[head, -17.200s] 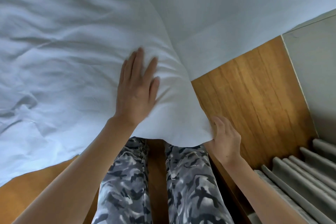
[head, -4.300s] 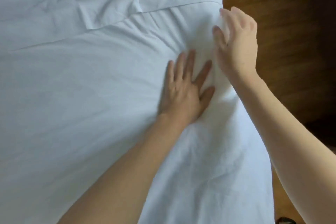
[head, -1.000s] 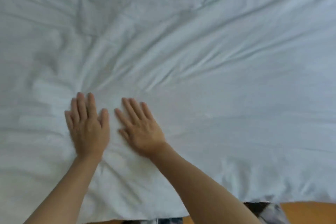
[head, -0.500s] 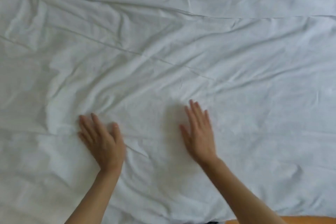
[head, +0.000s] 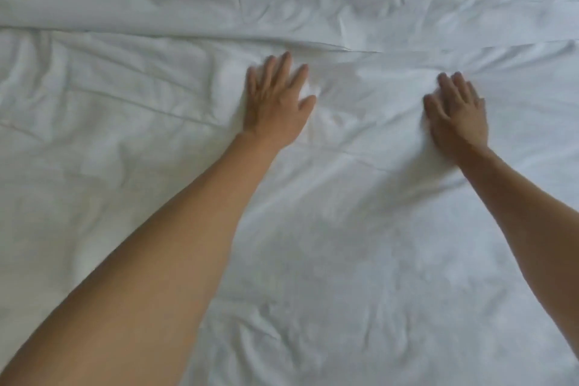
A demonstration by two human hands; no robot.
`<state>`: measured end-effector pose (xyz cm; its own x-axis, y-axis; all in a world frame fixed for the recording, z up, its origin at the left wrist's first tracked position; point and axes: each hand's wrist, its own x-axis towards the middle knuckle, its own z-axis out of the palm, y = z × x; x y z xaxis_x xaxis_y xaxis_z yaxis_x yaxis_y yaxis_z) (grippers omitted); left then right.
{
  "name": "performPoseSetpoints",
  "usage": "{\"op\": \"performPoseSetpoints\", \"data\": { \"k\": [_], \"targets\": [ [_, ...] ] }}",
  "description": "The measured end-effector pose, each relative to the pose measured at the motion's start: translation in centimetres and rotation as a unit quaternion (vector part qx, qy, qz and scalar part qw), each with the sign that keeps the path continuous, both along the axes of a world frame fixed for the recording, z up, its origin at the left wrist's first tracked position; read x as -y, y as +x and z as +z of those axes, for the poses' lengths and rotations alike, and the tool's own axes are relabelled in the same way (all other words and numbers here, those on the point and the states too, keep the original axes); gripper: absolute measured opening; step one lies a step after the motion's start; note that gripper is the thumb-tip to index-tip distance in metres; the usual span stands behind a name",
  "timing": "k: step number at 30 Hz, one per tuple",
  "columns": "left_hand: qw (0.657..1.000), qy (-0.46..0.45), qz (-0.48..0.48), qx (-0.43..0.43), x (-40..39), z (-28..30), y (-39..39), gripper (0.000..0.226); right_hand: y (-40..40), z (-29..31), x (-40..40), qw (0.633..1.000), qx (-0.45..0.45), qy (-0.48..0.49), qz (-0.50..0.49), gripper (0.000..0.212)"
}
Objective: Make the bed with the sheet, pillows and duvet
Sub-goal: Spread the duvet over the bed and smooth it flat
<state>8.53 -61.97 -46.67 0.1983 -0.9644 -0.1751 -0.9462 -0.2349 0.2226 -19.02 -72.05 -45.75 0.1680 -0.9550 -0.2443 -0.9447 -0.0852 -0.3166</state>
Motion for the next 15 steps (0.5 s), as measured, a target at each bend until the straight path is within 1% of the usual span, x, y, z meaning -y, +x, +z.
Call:
{"op": "performPoseSetpoints", "data": {
  "k": [3, 8, 11, 15],
  "targets": [
    [0.998, 0.007, 0.057, 0.028, -3.7, -1.2, 10.0, 0.062, 8.1, -1.3, -3.5, 0.999, -0.001, -0.018, 0.036, 0.059],
    [0.985, 0.011, 0.154, 0.082, -12.9, -1.9, 28.1, 0.063, 23.5, -1.3, -10.4, 0.993, -0.008, -0.018, 0.119, 0.06],
    [0.977, 0.028, 0.187, 0.101, -18.9, -1.8, 37.1, 0.063, 34.3, -1.8, -15.4, 0.985, -0.008, -0.025, 0.173, 0.063],
    [0.972, 0.041, 0.202, 0.11, -25.9, -1.8, 46.6, 0.063, 50.9, -2.3, -22.9, 0.97, 0.001, -0.014, 0.244, 0.065]
  ]
}}
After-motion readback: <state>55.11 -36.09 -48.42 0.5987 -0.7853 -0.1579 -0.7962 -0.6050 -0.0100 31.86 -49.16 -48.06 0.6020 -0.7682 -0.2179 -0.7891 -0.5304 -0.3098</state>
